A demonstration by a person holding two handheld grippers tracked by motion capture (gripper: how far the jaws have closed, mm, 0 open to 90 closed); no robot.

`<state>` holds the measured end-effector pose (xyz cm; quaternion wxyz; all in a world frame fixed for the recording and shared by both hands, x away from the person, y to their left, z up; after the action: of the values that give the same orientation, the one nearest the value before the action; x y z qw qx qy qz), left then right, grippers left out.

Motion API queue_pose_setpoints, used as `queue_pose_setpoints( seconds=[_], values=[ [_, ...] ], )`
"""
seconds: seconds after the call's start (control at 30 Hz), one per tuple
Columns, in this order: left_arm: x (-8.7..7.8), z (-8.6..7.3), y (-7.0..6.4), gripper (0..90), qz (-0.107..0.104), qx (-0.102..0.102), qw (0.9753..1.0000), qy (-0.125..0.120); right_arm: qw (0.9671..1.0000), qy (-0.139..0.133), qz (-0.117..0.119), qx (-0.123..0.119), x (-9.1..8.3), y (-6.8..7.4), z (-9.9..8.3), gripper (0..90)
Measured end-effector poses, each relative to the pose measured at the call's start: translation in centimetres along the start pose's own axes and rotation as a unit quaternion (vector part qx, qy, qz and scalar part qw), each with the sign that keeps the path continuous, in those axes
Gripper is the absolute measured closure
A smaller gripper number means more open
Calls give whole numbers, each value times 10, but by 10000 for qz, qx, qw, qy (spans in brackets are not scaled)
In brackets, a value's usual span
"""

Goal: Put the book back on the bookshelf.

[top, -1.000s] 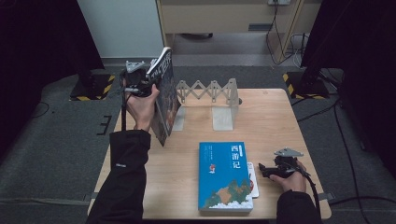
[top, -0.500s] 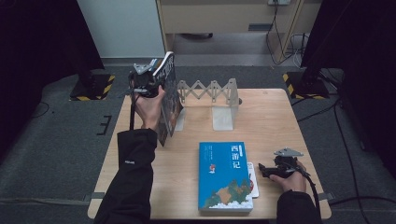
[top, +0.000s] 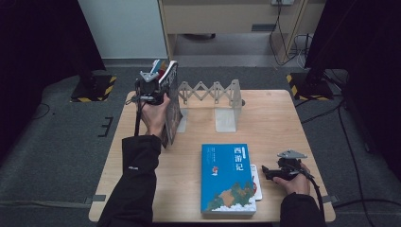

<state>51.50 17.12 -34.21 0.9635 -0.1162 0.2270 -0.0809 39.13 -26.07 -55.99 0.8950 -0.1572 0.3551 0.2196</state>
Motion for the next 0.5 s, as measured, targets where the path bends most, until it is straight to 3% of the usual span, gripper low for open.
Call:
queue_pose_setpoints(
  seconds=[0.37, 0.5],
  values=[
    [-5, -7, 0, 815, 91, 202, 9995, 216, 10000, -1, 5, -5, 0, 0, 0, 43],
    [-6, -14, 6, 810, 45, 151, 9993, 328, 10000, -1, 6, -5, 0, 0, 0, 43]
  ],
)
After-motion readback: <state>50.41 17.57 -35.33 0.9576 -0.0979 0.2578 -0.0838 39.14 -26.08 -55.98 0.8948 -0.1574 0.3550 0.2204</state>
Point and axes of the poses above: each handheld gripper's, and its own axes: x roughly forward along the jaws, z roughly out of its top, y roughly to its left, the point moved 3 cm from there along x, roughly forward along the jaws, and after that the axes turned 11 degrees about -x, right-handed, at the moved point
